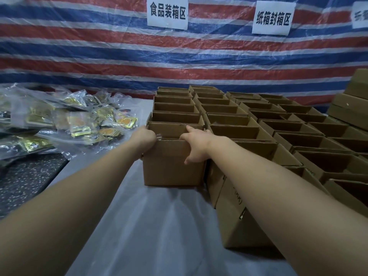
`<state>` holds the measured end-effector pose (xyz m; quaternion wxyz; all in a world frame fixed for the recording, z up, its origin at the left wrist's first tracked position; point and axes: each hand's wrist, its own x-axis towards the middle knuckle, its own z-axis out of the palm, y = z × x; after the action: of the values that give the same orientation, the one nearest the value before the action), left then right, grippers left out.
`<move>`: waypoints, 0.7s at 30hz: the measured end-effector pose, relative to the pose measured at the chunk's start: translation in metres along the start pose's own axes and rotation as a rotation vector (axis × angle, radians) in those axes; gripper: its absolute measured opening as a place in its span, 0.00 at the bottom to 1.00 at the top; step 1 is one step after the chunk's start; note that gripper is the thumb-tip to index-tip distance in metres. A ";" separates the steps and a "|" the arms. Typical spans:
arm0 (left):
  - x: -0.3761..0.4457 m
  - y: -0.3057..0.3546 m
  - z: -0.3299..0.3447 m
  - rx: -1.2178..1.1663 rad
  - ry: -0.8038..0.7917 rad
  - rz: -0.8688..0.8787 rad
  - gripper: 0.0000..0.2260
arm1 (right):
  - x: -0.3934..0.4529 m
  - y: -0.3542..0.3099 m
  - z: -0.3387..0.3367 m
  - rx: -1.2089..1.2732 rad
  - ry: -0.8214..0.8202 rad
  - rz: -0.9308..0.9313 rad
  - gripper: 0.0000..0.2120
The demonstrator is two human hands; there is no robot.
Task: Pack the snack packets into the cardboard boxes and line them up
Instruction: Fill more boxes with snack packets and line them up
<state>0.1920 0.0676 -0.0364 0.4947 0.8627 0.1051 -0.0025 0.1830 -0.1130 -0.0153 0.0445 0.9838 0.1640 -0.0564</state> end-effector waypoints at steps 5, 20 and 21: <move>-0.009 0.005 0.002 0.107 0.205 0.103 0.27 | -0.013 0.001 -0.005 -0.024 0.026 0.014 0.47; -0.198 0.107 0.099 0.136 -0.046 0.886 0.05 | -0.267 0.127 -0.040 0.363 0.417 0.105 0.05; -0.213 0.111 0.107 0.151 -0.076 0.919 0.05 | -0.287 0.139 -0.039 0.369 0.413 0.122 0.05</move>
<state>0.0148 -0.1159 0.0270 0.3838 0.8528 -0.3064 0.1777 -0.0370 -0.3307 0.0694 -0.1666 0.9740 0.0970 0.1189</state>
